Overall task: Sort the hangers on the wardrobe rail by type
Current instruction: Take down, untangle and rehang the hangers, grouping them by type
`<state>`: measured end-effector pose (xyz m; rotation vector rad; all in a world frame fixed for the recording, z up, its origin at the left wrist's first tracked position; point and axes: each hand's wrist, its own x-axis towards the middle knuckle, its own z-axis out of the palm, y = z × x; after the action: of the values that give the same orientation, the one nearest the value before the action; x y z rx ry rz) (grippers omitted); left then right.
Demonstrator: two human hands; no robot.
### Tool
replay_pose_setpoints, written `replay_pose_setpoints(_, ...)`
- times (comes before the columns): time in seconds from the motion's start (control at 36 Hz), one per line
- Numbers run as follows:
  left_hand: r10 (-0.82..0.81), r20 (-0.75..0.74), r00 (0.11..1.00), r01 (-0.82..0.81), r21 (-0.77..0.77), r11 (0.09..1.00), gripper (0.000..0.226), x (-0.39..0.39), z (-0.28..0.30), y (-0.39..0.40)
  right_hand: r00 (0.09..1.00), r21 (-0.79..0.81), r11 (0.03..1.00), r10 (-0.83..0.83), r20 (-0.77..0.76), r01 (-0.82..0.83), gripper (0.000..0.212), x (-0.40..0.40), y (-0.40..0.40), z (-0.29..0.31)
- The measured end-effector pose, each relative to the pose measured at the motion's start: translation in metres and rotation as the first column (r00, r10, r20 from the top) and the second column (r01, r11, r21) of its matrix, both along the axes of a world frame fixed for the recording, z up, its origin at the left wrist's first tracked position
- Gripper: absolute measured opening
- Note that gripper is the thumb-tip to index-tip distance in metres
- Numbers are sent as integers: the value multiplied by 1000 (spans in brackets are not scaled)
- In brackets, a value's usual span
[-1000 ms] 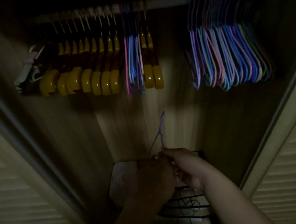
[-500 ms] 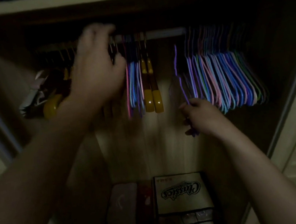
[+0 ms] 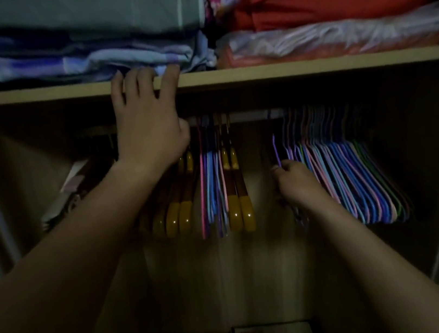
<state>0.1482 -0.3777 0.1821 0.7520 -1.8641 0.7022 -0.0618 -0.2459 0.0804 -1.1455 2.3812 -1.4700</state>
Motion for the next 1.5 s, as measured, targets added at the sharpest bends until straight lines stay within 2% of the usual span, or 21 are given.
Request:
replay_pose_setpoints(0.17, -58, -7, 998, 58, -19, 998, 74, 5, 0, 0, 935, 221, 957, -107, -338, 190, 21, -13, -6, 7)
replay_pose_setpoints(0.28, -71, -16, 997, 71, -10, 997, 73, 5, -1, 0, 774, 282, 910, -63, -630, 304, 56, -10, 0, -2)
replay_pose_setpoints(0.36, -77, -28, 997, 78, 7, 997, 74, 4, -1, 1, 639, 328, 852, -10, -769, 407, 59, -10, 1, -2)
replay_pose_setpoints(0.5, -118, -41, 992, 119, 12, 993, 71, 5, 0, 2, 588, 322, 821, -21, -809, 472, 49, -16, 4, 0)
replay_pose_setpoints(0.67, -138, -24, 990, 139, 33, 990, 71, 8, 0, 4, 626, 351, 787, -56, -778, 508, 42, -8, 9, 8)
replay_pose_setpoints(0.72, -147, -21, 989, 147, 30, 989, 72, 9, 0, 4, 592, 275, 809, -108, -799, 519, 40, 6, 12, 12)
replay_pose_setpoints(0.78, -152, -21, 988, 152, 29, 988, 72, 10, 0, 4, 557, 125, 891, -159, -816, 437, 37, 19, 13, 12)
replay_pose_setpoints(0.81, -152, -21, 988, 153, 28, 988, 73, 10, 0, 4, 588, 75, 932, -160, -793, 354, 32, 26, 11, 11)
replay_pose_setpoints(0.89, -153, -20, 988, 154, 31, 988, 73, 10, 0, 3, 813, 52, 993, -53, -580, 102, 26, 37, -1, 0)
replay_pose_setpoints(0.94, -157, -25, 987, 157, 33, 987, 72, 9, -1, 3, 924, 67, 998, 22, -383, 4, 36, 40, -12, -13)
replay_pose_setpoints(1.0, -157, -34, 987, 159, 34, 987, 71, 9, -1, 3, 983, 41, 999, 41, -181, -34, 50, 39, -21, -28)
replay_pose_setpoints(1.06, -160, -44, 986, 161, 39, 986, 70, 8, -1, 4, 988, -22, 997, 82, 131, -80, 58, 39, -27, -39)
replay_pose_setpoints(1.11, -162, -57, 985, 165, 44, 985, 70, 7, -1, 5, 889, -119, 981, 189, 417, -153, 52, 41, -31, -48)
replay_pose_setpoints(1.14, -163, -64, 985, 166, 47, 985, 69, 7, -1, 5, 846, -147, 972, 234, 480, -185, 45, 43, -31, -51)
replay_pose_setpoints(1.22, -172, -85, 981, 176, 46, 983, 66, 6, -1, 6, 823, -210, 961, 265, 503, -180, 34, 48, -34, -55)
replay_pose_setpoints(1.33, -172, -103, 980, 177, 42, 983, 65, 4, -1, 5, 847, -246, 961, 234, 478, -127, 18, 52, -33, -48)
replay_pose_setpoints(1.5, -181, -102, 978, 185, 31, 982, 66, 4, -2, 5, 902, -256, 966, 148, 405, -43, 10, 46, -35, -49)
